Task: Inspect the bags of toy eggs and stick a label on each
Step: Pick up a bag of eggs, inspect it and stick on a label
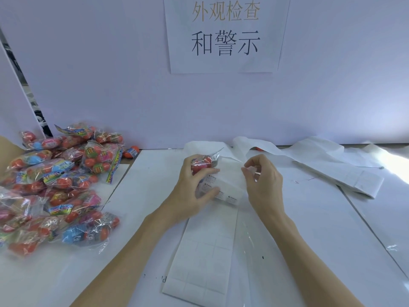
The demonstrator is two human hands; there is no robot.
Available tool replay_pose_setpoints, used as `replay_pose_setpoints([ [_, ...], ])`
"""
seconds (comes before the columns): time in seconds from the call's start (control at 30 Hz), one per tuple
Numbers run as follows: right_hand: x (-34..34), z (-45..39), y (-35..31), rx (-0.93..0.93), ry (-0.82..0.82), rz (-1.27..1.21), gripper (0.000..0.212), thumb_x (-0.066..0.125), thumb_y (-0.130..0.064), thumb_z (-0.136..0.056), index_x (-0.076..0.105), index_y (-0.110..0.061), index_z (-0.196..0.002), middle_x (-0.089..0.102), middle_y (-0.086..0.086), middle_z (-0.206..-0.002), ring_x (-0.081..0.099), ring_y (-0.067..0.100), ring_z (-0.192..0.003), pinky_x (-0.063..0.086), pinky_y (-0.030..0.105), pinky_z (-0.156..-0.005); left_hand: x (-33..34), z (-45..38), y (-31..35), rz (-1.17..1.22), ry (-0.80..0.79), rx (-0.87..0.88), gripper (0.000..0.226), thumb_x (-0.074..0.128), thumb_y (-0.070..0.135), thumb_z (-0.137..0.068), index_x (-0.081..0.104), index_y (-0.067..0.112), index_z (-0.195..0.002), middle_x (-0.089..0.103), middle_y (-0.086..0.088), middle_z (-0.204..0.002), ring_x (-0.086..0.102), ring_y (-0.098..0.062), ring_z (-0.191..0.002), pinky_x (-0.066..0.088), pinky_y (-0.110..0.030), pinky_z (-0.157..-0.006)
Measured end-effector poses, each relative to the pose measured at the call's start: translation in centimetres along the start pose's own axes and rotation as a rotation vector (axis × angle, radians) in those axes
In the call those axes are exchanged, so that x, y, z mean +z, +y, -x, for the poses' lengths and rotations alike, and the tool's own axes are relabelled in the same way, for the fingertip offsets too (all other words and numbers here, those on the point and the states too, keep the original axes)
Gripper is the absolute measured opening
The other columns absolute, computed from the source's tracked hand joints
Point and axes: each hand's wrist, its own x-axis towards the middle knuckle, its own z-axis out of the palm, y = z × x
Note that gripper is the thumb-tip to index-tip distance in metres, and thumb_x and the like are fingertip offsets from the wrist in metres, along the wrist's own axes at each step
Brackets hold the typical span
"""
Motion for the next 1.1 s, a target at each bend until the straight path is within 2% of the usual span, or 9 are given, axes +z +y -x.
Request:
replay_pose_setpoints([
  [0.13, -0.1, 0.3, -0.5, -0.033, 0.064, -0.02, 0.016, 0.056, 0.001, -0.101, 0.068, -0.01, -0.103, 0.07, 0.001, -0.107, 0.065, 0.016, -0.095, 0.051, 0.025, -0.085, -0.3, -0.2, 0.2, 0.04, 0.087, -0.026, 0.028, 0.086, 0.033, -0.083, 0.072, 0.027, -0.107, 0.04, 0.009, -0.136, 0.058, -0.001, -0.114, 0.045, -0.012, -0.095],
  [0.27, -0.4, 0.6, -2.0, -0.309, 0.102, 0.017, 0.027, 0.055, 0.003, -0.099, 0.074, -0.014, -0.108, 0.072, -0.009, -0.106, 0.067, 0.017, -0.101, 0.05, 0.03, -0.088, -0.5, -0.5, 0.4, 0.097, 0.18, -0.112, 0.031, 0.085, 0.045, -0.07, 0.069, 0.03, -0.093, 0.046, 0.011, -0.126, 0.059, -0.007, -0.09, 0.052, -0.014, -0.081],
  [0.37, 0.0, 1.3, -2.4, -0.424, -0.137, -0.043, 0.025, 0.063, -0.003, -0.098, 0.075, -0.016, -0.116, 0.074, -0.008, -0.103, 0.069, 0.014, -0.099, 0.052, 0.031, -0.09, -0.4, -0.6, 0.4, 0.138, 0.19, -0.126, 0.03, 0.085, 0.041, -0.071, 0.072, 0.025, -0.091, 0.05, 0.007, -0.123, 0.059, -0.018, -0.093, 0.052, -0.016, -0.081],
  [0.47, 1.1, 1.6, -2.1, -0.441, -0.28, 0.024, 0.024, 0.068, -0.004, -0.097, 0.077, -0.016, -0.116, 0.072, -0.001, -0.096, 0.063, 0.023, -0.09, 0.05, 0.035, -0.083, -0.4, -0.5, 0.5, 0.137, 0.185, -0.12, 0.028, 0.083, 0.039, -0.074, 0.074, 0.021, -0.094, 0.051, 0.005, -0.122, 0.06, -0.012, -0.09, 0.053, -0.019, -0.079],
  [0.57, 1.3, 1.3, -1.6, -0.388, -0.252, 0.009, 0.02, 0.068, -0.003, -0.098, 0.079, -0.015, -0.11, 0.072, 0.002, -0.092, 0.063, 0.028, -0.089, 0.05, 0.039, -0.082, -0.6, -0.5, 0.5, 0.154, 0.133, -0.14, 0.02, 0.082, 0.027, -0.084, 0.075, 0.015, -0.099, 0.051, 0.0, -0.122, 0.061, -0.002, -0.086, 0.051, -0.016, -0.082],
  [0.63, 1.2, 1.2, -1.3, -0.361, -0.24, 0.005, 0.018, 0.068, -0.004, -0.098, 0.077, -0.016, -0.107, 0.073, 0.0, -0.093, 0.063, 0.026, -0.091, 0.049, 0.038, -0.085, -1.0, -0.4, 0.4, 0.173, 0.098, -0.159, 0.006, 0.074, 0.016, -0.096, 0.076, 0.012, -0.099, 0.051, -0.003, -0.121, 0.061, 0.001, -0.093, 0.047, -0.012, -0.085],
  [0.73, 1.4, 1.4, -1.4, -0.356, -0.219, 0.015, 0.016, 0.069, -0.003, -0.097, 0.075, -0.016, -0.105, 0.074, -0.004, -0.098, 0.061, 0.02, -0.095, 0.047, 0.032, -0.089, -1.2, -0.5, 0.3, 0.198, 0.079, -0.192, 0.014, 0.064, 0.012, -0.102, 0.077, 0.008, -0.101, 0.052, -0.001, -0.122, 0.057, 0.008, -0.101, 0.044, -0.009, -0.088],
  [0.83, 1.5, 1.4, -1.6, -0.392, -0.197, 0.039, 0.016, 0.07, 0.0, -0.095, 0.075, -0.014, -0.102, 0.072, -0.002, -0.101, 0.061, 0.02, -0.097, 0.047, 0.032, -0.089, -1.4, -0.5, 0.5, 0.3, 0.055, -0.231, 0.021, 0.058, 0.009, -0.105, 0.079, 0.009, -0.103, 0.052, 0.004, -0.126, 0.058, 0.007, -0.11, 0.047, -0.014, -0.097],
  [1.1, 1.2, 1.5, -1.9, -0.431, -0.205, 0.047, 0.017, 0.07, 0.001, -0.091, 0.071, -0.015, -0.096, 0.066, -0.008, -0.102, 0.054, 0.01, -0.097, 0.044, 0.026, -0.089, -1.4, -0.6, 0.6, 0.275, 0.053, -0.222, 0.025, 0.057, 0.013, -0.106, 0.078, 0.024, -0.099, 0.051, 0.007, -0.127, 0.055, 0.013, -0.108, 0.044, -0.009, -0.095],
])
